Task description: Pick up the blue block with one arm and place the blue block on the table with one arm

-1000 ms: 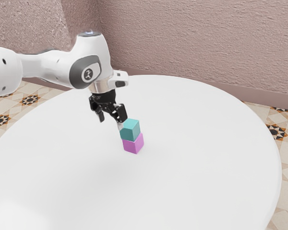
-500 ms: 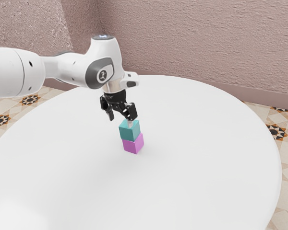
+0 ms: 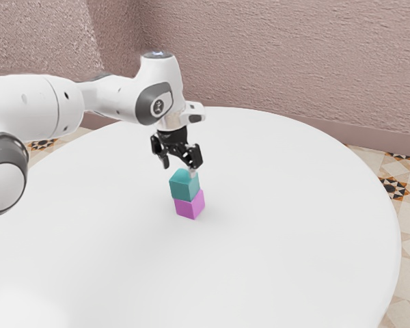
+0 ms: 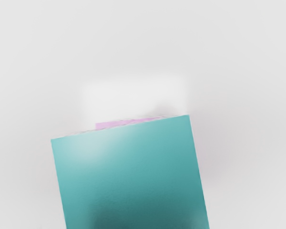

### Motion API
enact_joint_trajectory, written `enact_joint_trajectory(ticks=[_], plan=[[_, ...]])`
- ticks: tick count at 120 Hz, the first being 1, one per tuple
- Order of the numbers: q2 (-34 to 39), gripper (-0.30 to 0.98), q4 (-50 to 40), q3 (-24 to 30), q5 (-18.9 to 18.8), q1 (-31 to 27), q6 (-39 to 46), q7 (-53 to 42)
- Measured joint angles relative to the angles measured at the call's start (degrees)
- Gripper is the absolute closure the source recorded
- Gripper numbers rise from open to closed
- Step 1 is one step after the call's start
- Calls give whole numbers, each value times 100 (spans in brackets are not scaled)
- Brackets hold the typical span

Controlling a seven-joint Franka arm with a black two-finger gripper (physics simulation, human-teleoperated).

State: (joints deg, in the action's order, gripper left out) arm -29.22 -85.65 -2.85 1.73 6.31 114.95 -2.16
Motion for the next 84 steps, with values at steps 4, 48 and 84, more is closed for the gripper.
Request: enact_joint_trajectory(ticks=[4, 48, 84], plan=[[-47, 0, 28, -1, 1, -1, -8, 3], [-454, 0, 266, -5, 3, -1, -34, 22], [-693, 2, 432, -3, 11, -75, -33, 30]])
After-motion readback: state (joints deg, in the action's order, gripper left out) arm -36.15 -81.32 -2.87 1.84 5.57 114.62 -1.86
